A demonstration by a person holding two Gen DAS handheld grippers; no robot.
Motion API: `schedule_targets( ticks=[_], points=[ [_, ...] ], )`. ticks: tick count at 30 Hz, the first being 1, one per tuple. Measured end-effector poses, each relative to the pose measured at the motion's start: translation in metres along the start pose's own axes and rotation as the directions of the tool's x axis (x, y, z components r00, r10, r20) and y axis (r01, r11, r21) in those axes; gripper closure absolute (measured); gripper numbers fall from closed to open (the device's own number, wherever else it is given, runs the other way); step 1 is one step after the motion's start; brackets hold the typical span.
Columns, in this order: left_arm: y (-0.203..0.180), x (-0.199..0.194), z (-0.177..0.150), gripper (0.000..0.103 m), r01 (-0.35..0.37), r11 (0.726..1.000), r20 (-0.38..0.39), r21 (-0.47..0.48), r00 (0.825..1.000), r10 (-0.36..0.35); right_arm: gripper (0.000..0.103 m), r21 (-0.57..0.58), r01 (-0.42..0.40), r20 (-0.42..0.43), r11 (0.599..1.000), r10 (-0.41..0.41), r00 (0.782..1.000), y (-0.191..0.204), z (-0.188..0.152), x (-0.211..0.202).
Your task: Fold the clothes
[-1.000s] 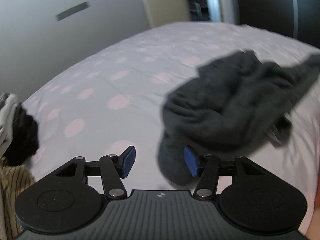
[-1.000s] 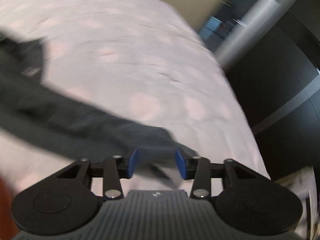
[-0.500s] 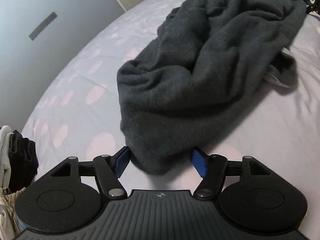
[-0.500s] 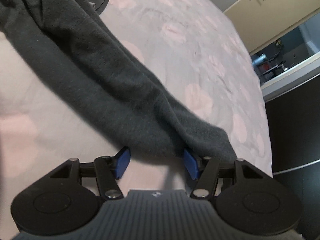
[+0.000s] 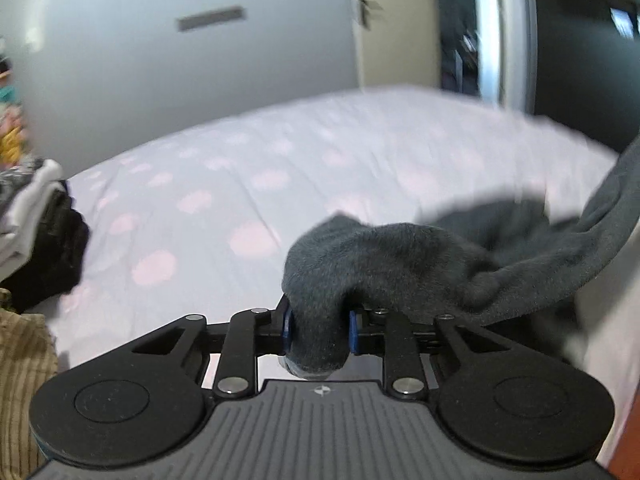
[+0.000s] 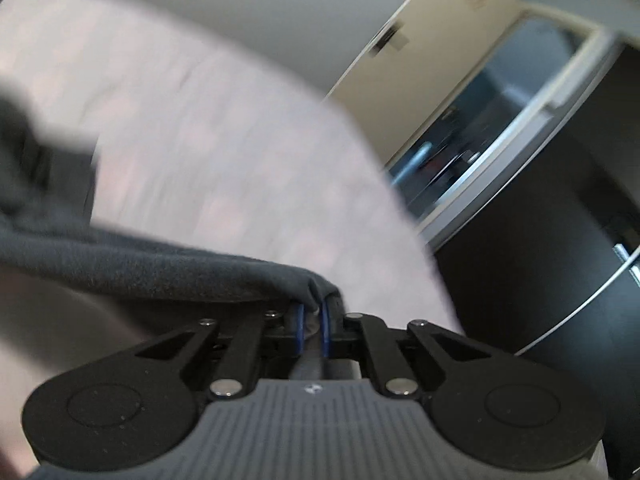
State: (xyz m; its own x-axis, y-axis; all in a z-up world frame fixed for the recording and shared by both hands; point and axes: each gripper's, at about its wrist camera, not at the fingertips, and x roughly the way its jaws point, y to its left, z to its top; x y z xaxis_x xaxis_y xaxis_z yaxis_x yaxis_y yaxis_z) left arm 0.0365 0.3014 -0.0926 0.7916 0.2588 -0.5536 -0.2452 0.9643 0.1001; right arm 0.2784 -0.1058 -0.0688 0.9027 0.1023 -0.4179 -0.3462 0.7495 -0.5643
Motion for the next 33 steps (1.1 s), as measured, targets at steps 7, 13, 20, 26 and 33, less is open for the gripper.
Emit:
schedule_targets(
  ticks=[7,13,20,26,33],
  points=[
    [0.049,-0.096,0.083,0.078,-0.055,0.989,0.202,-0.136,0.976,0.082,0.094,0.175,0.087,0.235,0.981,-0.128,0.964,-0.056,0.095,-0.081],
    [0.069,-0.191,0.134,0.08,-0.102,0.979,0.331,-0.178,0.93,0.158,0.094,0.293,0.074,0.384,0.953,-0.188,0.904,-0.089,0.144,-0.151],
    [0.07,-0.249,0.138,0.08,-0.168,0.975,0.34,-0.143,0.917,0.208,0.103,0.426,0.084,0.459,0.901,-0.295,0.838,-0.112,0.157,-0.203],
    [0.088,-0.159,0.104,0.08,-0.18,0.978,0.028,-0.107,0.983,0.184,0.103,0.333,-0.039,0.299,0.942,-0.066,0.952,-0.088,0.125,-0.144],
    [0.119,-0.065,0.051,0.08,-0.308,0.942,-0.175,-0.134,0.943,0.284,0.098,0.182,-0.286,-0.013,0.941,0.293,0.956,-0.027,0.071,-0.051]
  ],
)
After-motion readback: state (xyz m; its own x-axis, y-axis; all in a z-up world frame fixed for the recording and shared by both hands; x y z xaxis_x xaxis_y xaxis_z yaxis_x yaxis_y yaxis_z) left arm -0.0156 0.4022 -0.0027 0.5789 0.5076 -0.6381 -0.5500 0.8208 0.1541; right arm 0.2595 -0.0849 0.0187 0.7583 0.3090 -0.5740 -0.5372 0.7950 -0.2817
